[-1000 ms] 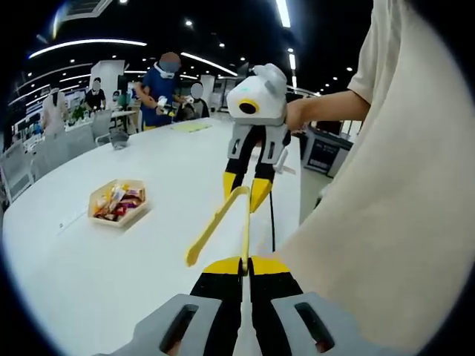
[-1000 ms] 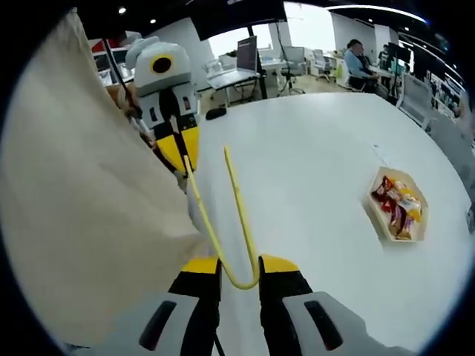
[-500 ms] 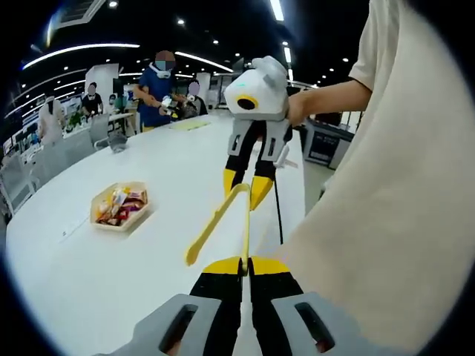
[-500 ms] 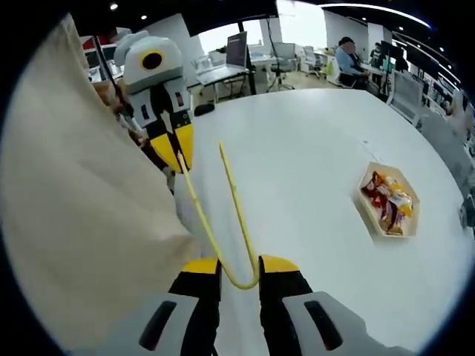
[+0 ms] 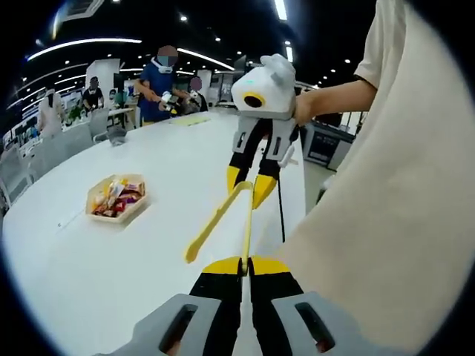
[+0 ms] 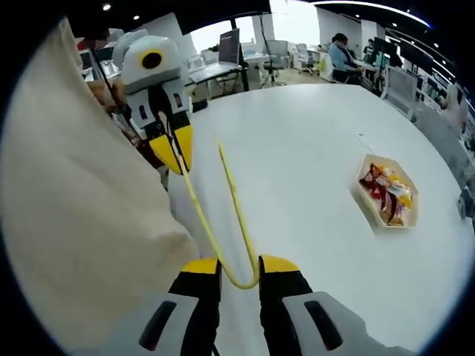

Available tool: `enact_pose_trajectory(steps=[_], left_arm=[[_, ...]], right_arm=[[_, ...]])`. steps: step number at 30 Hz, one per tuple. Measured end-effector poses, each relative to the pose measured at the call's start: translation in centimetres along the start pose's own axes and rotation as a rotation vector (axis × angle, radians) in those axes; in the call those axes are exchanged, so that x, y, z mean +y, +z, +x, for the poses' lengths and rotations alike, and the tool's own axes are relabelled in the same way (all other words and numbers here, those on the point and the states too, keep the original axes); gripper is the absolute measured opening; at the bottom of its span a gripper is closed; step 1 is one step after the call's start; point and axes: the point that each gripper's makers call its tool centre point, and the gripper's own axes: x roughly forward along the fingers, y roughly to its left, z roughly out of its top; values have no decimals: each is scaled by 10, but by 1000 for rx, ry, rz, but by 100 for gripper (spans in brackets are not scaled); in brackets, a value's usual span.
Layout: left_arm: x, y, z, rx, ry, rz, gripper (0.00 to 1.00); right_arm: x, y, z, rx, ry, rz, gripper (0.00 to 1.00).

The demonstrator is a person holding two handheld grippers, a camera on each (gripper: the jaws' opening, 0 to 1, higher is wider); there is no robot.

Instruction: Place the target food into the container with the food tongs after gripping and lifting it, then release it inside without dropping or visibly crushing the food.

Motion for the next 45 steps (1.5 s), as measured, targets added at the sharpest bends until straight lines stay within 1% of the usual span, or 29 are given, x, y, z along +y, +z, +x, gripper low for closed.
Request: enact_pose_trajectory(steps=[2, 3, 8, 15, 23, 27, 33, 37, 45], left_arm=[[0, -1, 1, 3, 1, 0, 0], [-1, -2, 2, 6, 0, 0, 0], [0, -14, 9, 35, 5, -9, 0], [1, -28, 17, 59, 10, -27, 0], [6, -30, 24, 74, 10, -33, 0], [10, -35, 31, 94, 8, -22, 0], [16, -39, 40, 102, 5, -29, 0], [15, -44, 45, 122, 0, -18, 0], [20, -51, 52, 156, 8, -8, 0]], right_arm=[[0, -1, 1, 2, -1, 1, 19], [0, -5, 5, 8, -6, 0, 19], [2, -12, 14, 23, -17, 4, 19], [0, -21, 23, 43, -32, 2, 19], [-6, -30, 27, 52, -45, 31, 19], [-10, -35, 32, 56, -54, 52, 19], [-14, -44, 35, 64, -68, 80, 19], [-16, -50, 39, 77, -74, 87, 19], [-20, -55, 45, 94, -85, 98, 19]])
